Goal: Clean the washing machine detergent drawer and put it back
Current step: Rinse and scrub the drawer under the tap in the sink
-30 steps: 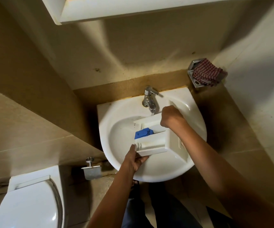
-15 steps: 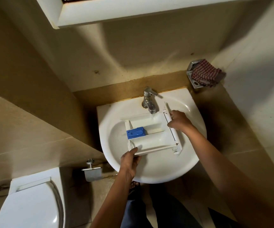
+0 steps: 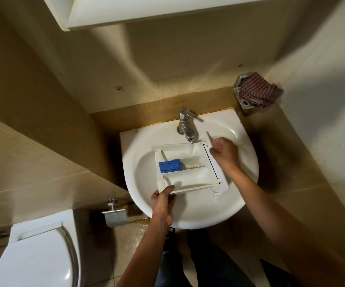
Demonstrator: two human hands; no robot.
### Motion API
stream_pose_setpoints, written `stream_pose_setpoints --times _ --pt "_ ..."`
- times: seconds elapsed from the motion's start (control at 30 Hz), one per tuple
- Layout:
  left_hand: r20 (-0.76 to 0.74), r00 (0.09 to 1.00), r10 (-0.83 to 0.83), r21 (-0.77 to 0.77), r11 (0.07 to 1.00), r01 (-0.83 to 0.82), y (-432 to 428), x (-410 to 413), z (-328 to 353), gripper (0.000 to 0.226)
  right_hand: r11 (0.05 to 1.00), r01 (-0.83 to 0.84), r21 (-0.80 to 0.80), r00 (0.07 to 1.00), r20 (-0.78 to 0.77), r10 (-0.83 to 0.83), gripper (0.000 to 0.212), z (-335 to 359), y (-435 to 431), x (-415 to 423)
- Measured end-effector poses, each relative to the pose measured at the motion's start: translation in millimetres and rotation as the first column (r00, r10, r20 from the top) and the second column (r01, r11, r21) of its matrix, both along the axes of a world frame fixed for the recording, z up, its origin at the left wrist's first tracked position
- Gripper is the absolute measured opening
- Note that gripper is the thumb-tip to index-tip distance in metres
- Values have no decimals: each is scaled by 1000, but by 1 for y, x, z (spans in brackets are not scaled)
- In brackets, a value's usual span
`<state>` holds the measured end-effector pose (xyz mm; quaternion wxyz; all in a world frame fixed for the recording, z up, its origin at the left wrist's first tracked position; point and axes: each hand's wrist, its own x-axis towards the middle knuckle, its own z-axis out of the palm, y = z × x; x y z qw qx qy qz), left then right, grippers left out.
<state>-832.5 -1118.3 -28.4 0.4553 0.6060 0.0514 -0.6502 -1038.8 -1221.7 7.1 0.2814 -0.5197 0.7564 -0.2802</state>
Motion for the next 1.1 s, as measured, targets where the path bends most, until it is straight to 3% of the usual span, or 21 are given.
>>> stream_pose_setpoints --times 0.07,0.1,0.13,0.2,0.3,0.37,0.43,0.57,0.67,1.1 --pt "4 1000 18 3 1000 -18 0 -2 2 27 992 26 -125 995 97 -14 10 1 -1 18" --pt "4 1000 24 1 1000 -24 -1 -2 2 27 997 37 -70 970 244 -19 11 1 -4 28" --pt "3 1000 26 -1 1000 -26 -1 -2 2 27 997 58 49 891 447 -73 15 1 -8 39" --pt "-1 1000 23 -5 1000 -23 -1 -1 3 33 938 67 339 596 741 -310 19 -2 -20 56" --pt "9 1000 13 0 1000 -13 -2 1 3 44 831 66 552 260 794 -549 21 -9 -34 66" --pt "10 1000 2 -4 1000 -2 -2 2 3 47 805 95 585 114 797 -593 13 -12 -39 67" --pt "11 1000 -5 -8 1000 5 -4 4 4 47 785 121 607 30 788 -615 11 -14 -42 67" --pt "6 1000 -11 -1 1000 11 -6 7 4 46 767 111 631 45 768 -639 16 -18 -49 66" --pt "4 1000 -14 1 1000 14 -5 7 5 46 761 115 639 -22 767 -641 24 -17 -55 65" --pt "3 1000 -11 22 1000 11 -5 8 5 48 765 11 644 -63 764 -642 21 -18 -59 61"
